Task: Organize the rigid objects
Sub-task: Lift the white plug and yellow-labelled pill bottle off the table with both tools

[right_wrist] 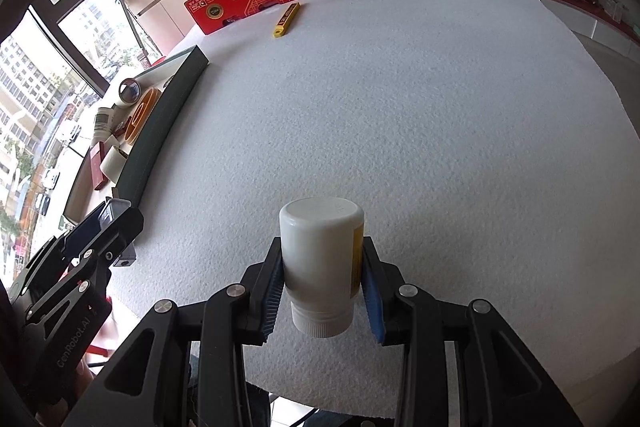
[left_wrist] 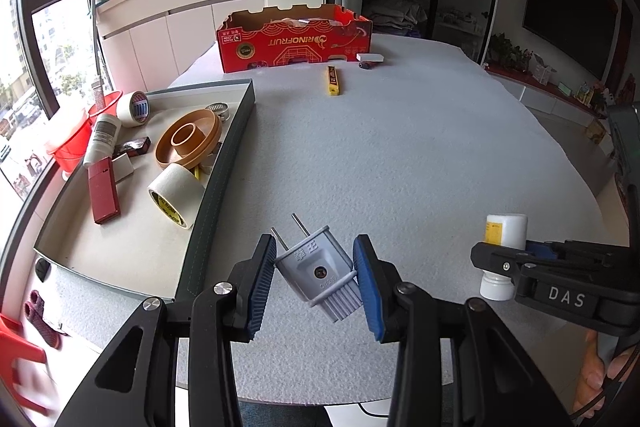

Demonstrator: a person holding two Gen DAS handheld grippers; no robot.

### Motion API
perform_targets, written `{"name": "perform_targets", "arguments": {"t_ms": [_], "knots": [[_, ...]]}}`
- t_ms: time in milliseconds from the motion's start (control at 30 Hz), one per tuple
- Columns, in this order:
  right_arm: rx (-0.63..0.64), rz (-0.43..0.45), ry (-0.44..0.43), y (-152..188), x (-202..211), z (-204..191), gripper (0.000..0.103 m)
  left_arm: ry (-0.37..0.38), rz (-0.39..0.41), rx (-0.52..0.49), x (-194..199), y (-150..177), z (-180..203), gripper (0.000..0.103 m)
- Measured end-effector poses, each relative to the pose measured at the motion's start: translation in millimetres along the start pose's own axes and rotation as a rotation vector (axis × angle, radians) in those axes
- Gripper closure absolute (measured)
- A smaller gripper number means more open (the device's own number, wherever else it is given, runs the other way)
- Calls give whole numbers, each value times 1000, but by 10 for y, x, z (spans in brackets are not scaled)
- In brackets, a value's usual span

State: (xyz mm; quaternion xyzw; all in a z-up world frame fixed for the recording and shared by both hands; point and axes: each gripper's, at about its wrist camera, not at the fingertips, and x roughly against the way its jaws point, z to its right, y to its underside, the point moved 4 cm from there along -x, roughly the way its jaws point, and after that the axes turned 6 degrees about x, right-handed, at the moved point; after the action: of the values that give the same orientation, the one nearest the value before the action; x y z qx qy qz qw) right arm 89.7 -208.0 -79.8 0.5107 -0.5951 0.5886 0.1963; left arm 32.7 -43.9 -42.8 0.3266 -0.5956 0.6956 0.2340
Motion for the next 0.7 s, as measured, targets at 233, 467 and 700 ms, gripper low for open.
{"name": "perform_targets", "arguments": {"t_ms": [233,467,700], "knots": [[-3,3,1,-5,10,8,66,-3,1,-4,-1,0,2,60],[-10,39,0,-75,110,24,66,-8,3,-4,2,-2,-3,60],[-10,48,-4,-95,137,11,66,-12,5,-2,4,-7,-17,60]]}}
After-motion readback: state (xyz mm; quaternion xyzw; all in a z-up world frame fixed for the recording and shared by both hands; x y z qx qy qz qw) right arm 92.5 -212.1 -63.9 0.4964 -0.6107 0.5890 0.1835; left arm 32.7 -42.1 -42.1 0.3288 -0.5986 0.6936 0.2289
